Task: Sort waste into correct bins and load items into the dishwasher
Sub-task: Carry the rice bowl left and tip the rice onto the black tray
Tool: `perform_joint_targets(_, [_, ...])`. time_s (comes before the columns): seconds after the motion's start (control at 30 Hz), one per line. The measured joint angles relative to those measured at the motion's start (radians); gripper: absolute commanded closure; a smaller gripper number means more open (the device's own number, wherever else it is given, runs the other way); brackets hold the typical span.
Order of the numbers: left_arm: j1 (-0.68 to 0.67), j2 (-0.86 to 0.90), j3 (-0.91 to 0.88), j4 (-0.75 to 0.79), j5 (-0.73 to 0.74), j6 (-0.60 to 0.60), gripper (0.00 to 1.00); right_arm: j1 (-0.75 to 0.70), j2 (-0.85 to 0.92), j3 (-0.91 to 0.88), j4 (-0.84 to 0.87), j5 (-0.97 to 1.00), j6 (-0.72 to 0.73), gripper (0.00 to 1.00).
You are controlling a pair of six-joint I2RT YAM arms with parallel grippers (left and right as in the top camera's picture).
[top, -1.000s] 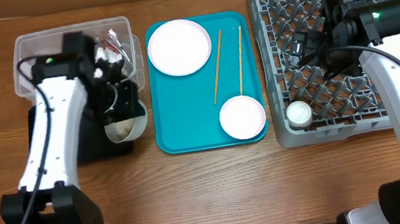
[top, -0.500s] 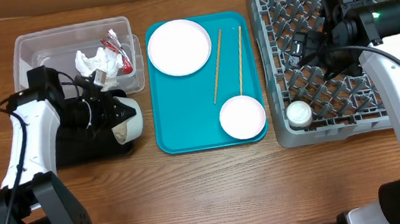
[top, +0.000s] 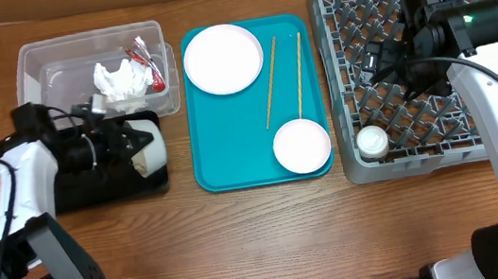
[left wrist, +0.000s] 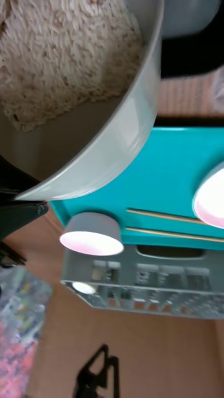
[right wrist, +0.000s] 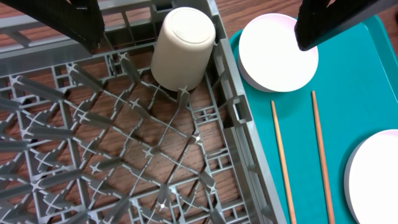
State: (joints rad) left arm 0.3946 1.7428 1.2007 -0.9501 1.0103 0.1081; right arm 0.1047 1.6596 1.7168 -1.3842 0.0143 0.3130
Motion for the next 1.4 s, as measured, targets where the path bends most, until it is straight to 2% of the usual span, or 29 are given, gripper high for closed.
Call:
perform_joint_targets(0.53, [0.154, 0.0, 0.0, 0.023, 0.193, 0.0, 0.96, 0.0, 0.0, 0.0, 0.0, 0.0, 0.0, 0.0])
perform_joint_targets(1.03, [0.164, 0.0, 0.0, 0.023, 0.465, -0.005, 0.96, 0.0, 0.0, 0.0, -0.001, 0.0, 0.0, 0.0])
perform_joint_targets(1.4, [0.2, 0.0, 0.0, 0.042, 0.533, -0.121, 0.96, 0.0, 0.0, 0.0, -0.007, 0.0, 0.0, 0.0])
